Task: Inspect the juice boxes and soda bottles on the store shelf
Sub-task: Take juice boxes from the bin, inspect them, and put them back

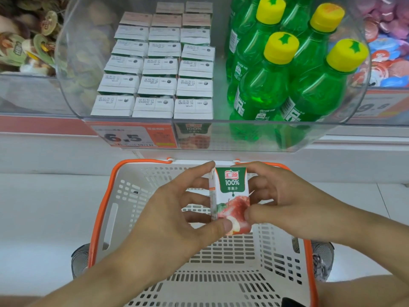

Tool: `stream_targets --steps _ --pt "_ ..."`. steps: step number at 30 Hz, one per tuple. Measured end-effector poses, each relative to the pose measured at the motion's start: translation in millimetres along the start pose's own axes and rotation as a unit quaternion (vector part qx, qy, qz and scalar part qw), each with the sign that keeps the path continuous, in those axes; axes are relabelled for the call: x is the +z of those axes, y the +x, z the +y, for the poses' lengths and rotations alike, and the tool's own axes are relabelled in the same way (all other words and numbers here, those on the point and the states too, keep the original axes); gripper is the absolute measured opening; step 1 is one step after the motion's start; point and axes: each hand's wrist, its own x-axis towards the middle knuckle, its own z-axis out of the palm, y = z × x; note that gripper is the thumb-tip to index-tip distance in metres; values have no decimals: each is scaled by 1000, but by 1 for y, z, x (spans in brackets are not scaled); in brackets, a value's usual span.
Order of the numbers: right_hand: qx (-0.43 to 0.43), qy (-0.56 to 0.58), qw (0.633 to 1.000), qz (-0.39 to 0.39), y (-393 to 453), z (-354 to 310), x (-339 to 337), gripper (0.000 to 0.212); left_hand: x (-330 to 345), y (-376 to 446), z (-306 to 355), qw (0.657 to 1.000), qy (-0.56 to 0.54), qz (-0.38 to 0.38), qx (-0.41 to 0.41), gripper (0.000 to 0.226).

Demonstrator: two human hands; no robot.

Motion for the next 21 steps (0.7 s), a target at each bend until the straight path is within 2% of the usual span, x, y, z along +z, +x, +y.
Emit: stream_targets --steps 4,10,16,21 --pt "23 42 999 9 1 0 -1 52 0 1 1 1000 2 -26 0 79" --pt "42 64 997 27 1 -2 0 33 0 2 4 999 -9 -42 -28 67" --pt "38 96 994 46 -3 -7 3 56 -2 4 5 997 21 -57 -36 51" --pt "10 104 992 64 -3 -5 3 47 -4 3 7 994 34 -97 -47 38"
